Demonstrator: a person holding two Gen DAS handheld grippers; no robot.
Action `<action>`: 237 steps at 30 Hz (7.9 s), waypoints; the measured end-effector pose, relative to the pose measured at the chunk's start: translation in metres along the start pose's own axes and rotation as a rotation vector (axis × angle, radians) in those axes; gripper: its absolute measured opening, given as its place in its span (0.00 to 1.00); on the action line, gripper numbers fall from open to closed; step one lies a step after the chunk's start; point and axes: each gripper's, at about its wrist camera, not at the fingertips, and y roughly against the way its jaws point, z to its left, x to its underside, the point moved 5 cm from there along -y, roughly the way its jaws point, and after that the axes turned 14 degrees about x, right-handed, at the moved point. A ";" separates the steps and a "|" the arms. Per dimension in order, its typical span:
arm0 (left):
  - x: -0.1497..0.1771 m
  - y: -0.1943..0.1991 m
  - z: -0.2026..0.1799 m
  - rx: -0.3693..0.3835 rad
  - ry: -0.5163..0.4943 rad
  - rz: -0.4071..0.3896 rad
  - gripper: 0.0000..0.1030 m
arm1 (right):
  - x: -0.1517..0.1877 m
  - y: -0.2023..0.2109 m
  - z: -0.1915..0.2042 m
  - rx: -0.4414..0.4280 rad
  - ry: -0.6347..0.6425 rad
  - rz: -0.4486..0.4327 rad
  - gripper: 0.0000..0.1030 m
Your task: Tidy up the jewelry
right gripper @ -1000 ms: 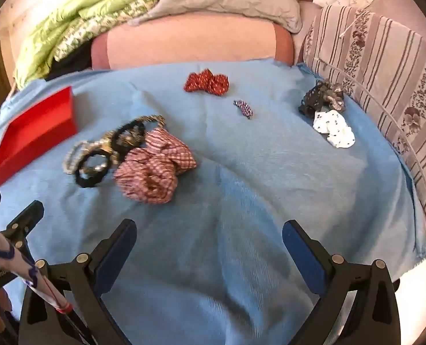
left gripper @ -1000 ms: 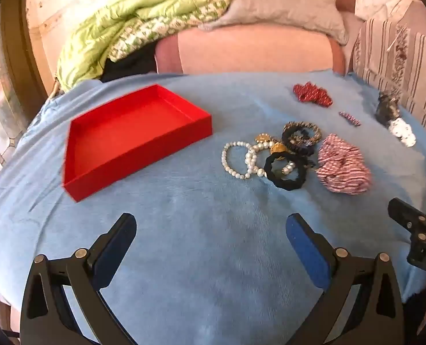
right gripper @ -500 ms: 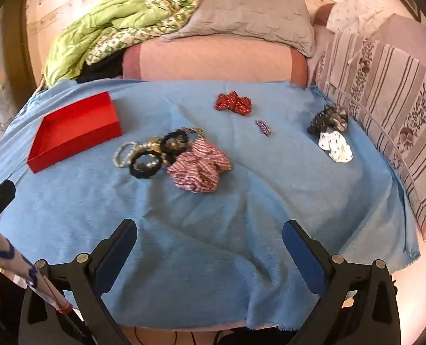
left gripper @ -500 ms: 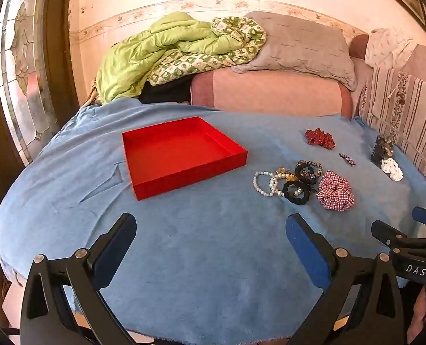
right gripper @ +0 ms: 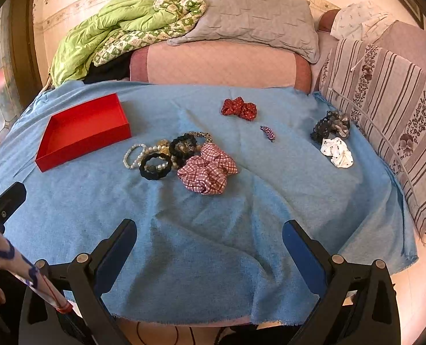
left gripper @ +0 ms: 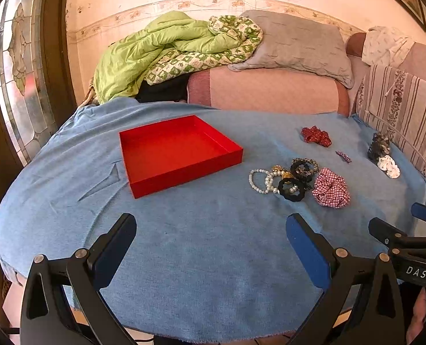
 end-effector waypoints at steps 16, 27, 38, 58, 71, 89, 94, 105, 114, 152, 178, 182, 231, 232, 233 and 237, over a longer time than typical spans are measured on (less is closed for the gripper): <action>0.003 -0.006 -0.006 0.010 -0.014 0.022 1.00 | 0.004 -0.008 -0.001 -0.013 0.003 0.017 0.99; 0.008 -0.013 -0.002 0.018 -0.010 0.039 1.00 | 0.009 -0.013 0.002 -0.018 0.009 0.030 0.99; 0.013 -0.025 0.001 0.040 0.000 0.068 1.00 | 0.007 -0.026 -0.006 -0.051 -0.024 0.064 0.97; 0.003 -0.098 -0.009 0.221 0.022 0.183 1.00 | -0.031 -0.088 -0.018 -0.231 -0.116 0.132 0.76; -0.005 -0.147 -0.035 0.275 -0.046 0.266 1.00 | -0.037 -0.156 0.002 -0.236 -0.123 0.235 0.15; -0.002 -0.217 -0.070 0.229 -0.111 0.345 0.63 | -0.045 -0.147 -0.021 -0.249 -0.155 0.188 0.15; -0.007 -0.211 -0.064 0.245 -0.098 0.327 0.35 | -0.045 -0.144 -0.025 -0.250 -0.168 0.173 0.15; -0.023 -0.171 -0.065 0.289 -0.090 0.263 0.29 | -0.056 -0.122 -0.021 -0.283 -0.176 0.095 0.15; -0.031 -0.124 -0.057 0.249 -0.083 0.206 0.29 | -0.047 -0.085 -0.008 -0.314 -0.127 0.037 0.15; -0.071 -0.081 0.040 0.153 0.051 0.085 0.29 | -0.074 -0.013 0.064 -0.444 0.043 0.028 0.15; -0.119 -0.200 0.197 0.073 0.258 0.150 0.29 | -0.179 -0.092 0.223 -0.505 0.181 0.105 0.15; -0.124 -0.218 0.214 0.073 0.264 0.177 0.29 | -0.188 -0.111 0.247 -0.508 0.208 0.130 0.15; -0.136 -0.228 0.251 0.010 0.340 0.155 0.53 | -0.232 -0.182 0.317 -0.580 0.138 0.301 0.40; -0.137 -0.226 0.249 0.013 0.335 0.151 0.53 | -0.233 -0.176 0.311 -0.589 0.136 0.291 0.40; -0.138 -0.224 0.246 0.016 0.327 0.149 0.53 | -0.233 -0.169 0.304 -0.595 0.133 0.278 0.40; -0.144 -0.216 0.230 0.024 0.289 0.134 0.53 | -0.227 -0.141 0.263 -0.626 0.104 0.236 0.40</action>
